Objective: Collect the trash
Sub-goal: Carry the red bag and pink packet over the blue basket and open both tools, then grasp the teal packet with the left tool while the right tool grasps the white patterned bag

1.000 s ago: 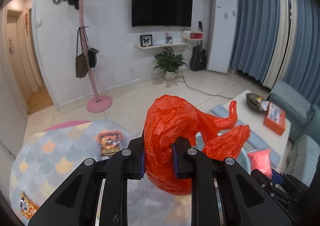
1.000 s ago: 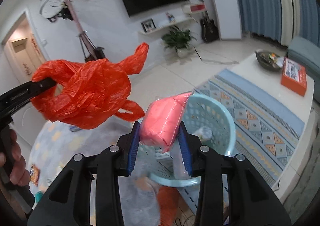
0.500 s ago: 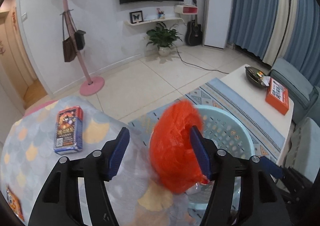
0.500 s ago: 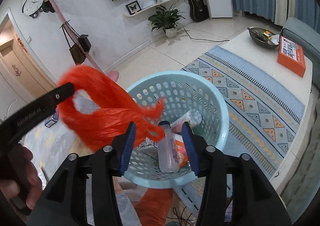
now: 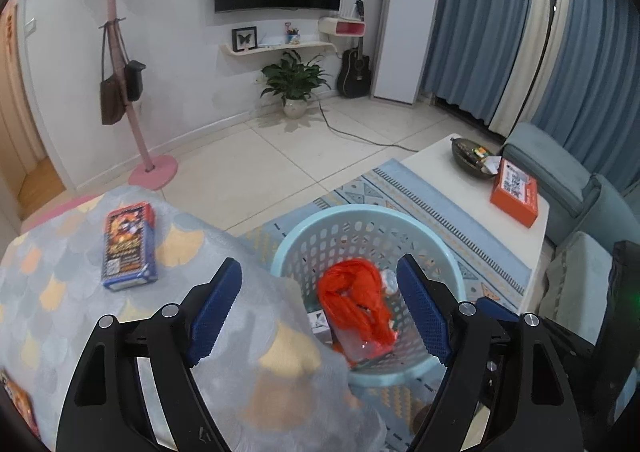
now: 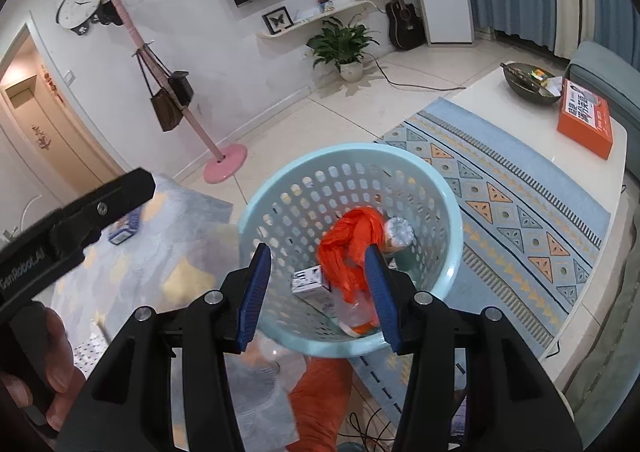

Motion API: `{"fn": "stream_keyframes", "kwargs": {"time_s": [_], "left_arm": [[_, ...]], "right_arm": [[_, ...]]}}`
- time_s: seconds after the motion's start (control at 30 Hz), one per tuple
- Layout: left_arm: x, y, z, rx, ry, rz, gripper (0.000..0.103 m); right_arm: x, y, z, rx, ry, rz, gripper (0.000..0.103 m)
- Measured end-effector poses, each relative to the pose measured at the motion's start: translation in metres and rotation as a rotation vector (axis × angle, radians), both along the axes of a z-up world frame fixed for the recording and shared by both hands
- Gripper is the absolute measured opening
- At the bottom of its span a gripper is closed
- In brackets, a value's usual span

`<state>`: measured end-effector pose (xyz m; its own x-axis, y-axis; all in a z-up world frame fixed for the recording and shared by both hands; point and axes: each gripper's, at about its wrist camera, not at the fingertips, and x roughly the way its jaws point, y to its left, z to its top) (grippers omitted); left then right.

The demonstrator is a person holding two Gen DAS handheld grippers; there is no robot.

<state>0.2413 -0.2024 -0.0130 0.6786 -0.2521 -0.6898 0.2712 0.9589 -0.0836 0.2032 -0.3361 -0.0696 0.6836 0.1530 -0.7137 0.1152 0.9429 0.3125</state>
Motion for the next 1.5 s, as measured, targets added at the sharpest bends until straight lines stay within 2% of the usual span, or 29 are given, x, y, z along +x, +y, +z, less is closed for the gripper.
{"fn": "stream_keyframes", "kwargs": {"time_s": [0.13, 0.33, 0.43, 0.5, 0.67, 0.9, 1.07, 1.23, 1.4, 1.5], "left_arm": [[-0.023, 0.027, 0.012, -0.036, -0.035, 0.025, 0.078], [-0.063, 0.081, 0.033, -0.068, -0.084, 0.073, 0.078], [-0.089, 0.125, 0.039, -0.163, -0.08, 0.086, 0.078], [-0.107, 0.152, 0.042, -0.19, -0.098, 0.108, 0.078], [-0.15, 0.216, 0.042, -0.163, -0.137, 0.233, 0.078], [-0.192, 0.294, 0.009, -0.132, -0.072, 0.407, 0.078], [-0.204, 0.313, -0.024, -0.14, 0.027, 0.423, 0.078], [-0.202, 0.308, -0.055, -0.142, 0.106, 0.411, 0.078], [-0.195, 0.291, -0.079, -0.096, 0.156, 0.425, 0.078], [-0.195, 0.286, -0.082, -0.075, 0.147, 0.443, 0.077]], "right_arm": [[-0.011, 0.021, 0.016, -0.002, -0.035, 0.033, 0.046], [-0.031, 0.067, 0.044, -0.015, -0.105, 0.118, 0.052], [-0.041, 0.095, 0.057, -0.031, -0.134, 0.181, 0.057], [-0.047, 0.118, 0.062, -0.054, -0.142, 0.232, 0.059], [-0.065, 0.175, 0.062, -0.102, -0.165, 0.351, 0.061], [-0.074, 0.241, 0.042, -0.136, -0.15, 0.476, 0.061], [-0.078, 0.265, 0.014, -0.149, -0.129, 0.524, 0.061], [-0.072, 0.28, -0.013, -0.181, -0.094, 0.528, 0.061], [-0.068, 0.283, -0.019, -0.19, -0.077, 0.535, 0.061], [-0.066, 0.285, -0.023, -0.191, -0.056, 0.546, 0.061]]}}
